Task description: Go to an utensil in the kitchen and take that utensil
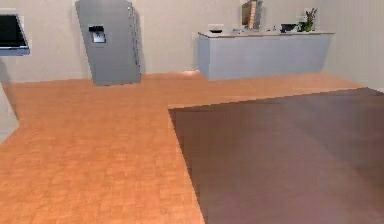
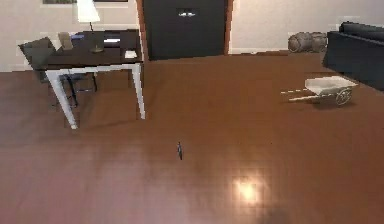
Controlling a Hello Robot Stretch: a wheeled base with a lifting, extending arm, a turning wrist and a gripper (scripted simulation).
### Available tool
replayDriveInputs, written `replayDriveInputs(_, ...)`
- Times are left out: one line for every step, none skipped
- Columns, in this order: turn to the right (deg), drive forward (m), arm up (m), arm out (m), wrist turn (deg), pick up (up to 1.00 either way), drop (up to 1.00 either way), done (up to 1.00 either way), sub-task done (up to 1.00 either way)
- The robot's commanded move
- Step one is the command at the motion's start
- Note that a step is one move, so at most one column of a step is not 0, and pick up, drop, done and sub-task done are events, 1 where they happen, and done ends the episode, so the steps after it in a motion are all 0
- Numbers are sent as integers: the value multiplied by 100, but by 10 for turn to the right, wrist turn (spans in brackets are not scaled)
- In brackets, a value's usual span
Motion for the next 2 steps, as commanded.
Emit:
replayDriveInputs(0, 100, 0, 0, 0, 0, 0, 0, 0)
replayDriveInputs(0, 100, 0, 0, 0, 0, 0, 0, 0)
